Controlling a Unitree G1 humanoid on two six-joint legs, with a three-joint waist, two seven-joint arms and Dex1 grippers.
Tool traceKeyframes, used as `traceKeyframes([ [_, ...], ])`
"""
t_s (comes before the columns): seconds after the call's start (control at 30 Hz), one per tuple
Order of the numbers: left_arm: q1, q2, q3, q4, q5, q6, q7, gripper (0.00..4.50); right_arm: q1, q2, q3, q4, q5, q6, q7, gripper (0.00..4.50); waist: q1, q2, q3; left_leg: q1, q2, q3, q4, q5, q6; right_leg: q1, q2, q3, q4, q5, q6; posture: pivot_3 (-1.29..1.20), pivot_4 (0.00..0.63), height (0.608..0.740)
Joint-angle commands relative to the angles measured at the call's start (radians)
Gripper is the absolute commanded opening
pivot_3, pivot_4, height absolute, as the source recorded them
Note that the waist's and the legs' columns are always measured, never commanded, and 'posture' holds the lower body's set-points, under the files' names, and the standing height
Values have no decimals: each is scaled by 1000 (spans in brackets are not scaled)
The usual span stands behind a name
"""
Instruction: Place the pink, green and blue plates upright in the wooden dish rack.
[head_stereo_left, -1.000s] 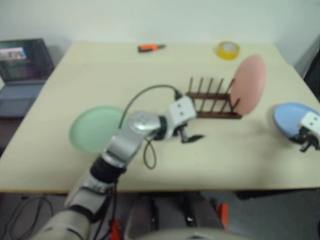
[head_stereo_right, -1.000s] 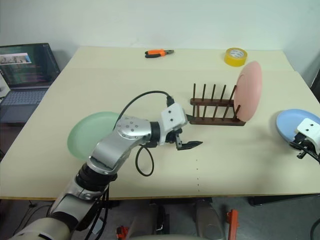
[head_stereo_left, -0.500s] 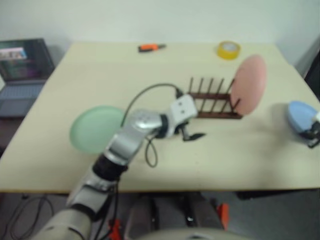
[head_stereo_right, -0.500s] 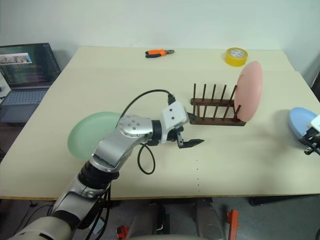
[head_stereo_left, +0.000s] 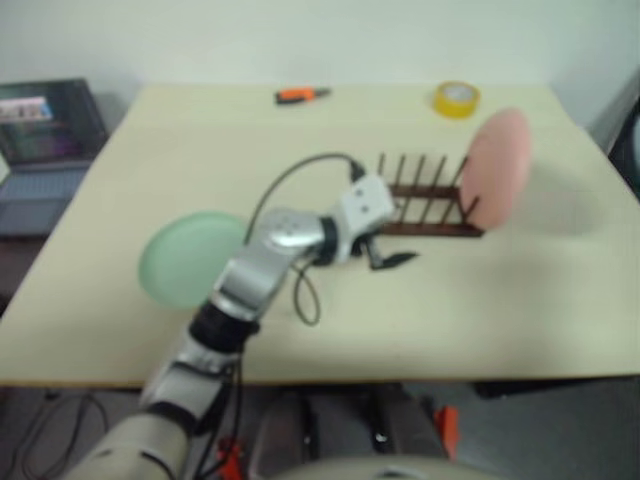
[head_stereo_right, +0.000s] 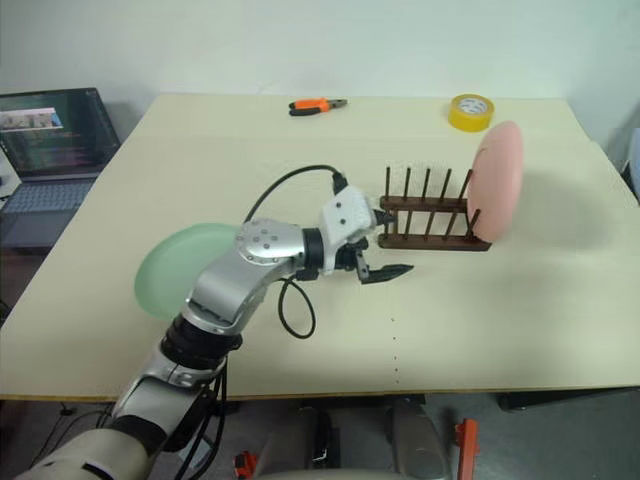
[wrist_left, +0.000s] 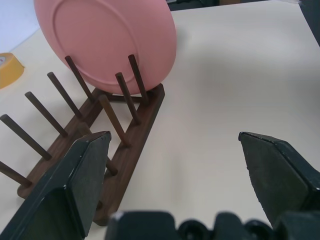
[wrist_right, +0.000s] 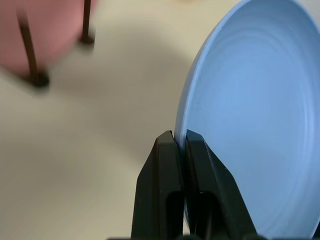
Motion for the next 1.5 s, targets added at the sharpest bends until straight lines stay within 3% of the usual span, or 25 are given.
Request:
traceKeyframes([
  [0.03, -19, -11, 26, -15, -14, -23, 7, 4500, -122, -26, -43, -95, 109, 41, -1, 17, 2, 0, 0, 0, 0, -1, 0, 0, 0, 0, 0, -1, 0, 0, 0, 0, 150, 740],
  [0.27, -6, -4, 34, -25, -12, -26, 11, 4500, -313, 144, -40, -229, 389, 232, -40, 17, 9, -3, 2, -3, 1, -1, -1, 0, 0, 0, 0, -2, -2, -1, -1, 0, 150, 740],
  [0.63, 28, 38, 62, -68, -28, -19, 2, 4500, -448, 378, -8, -313, 600, 338, -177, 17, 13, -3, 2, -9, 2, -3, -1, 0, 0, -5, -1, -4, -2, 1, -3, 0, 150, 740],
  [0.93, 76, 106, 100, -117, -41, 5, 7, 4500, -356, 523, 31, -363, 688, 403, -266, 17, 14, -3, 2, -11, 2, -4, 1, 0, 0, -6, -1, -5, -2, 2, -5, 0, 150, 740],
  [1.5, 85, 116, 164, -167, -81, 32, 57, 4500, -234, 568, 65, -320, 670, 396, -279, 17, 13, -3, 2, -14, 2, -3, 0, 0, 0, -10, 0, -6, -1, 2, -5, 0, 150, 740],
])
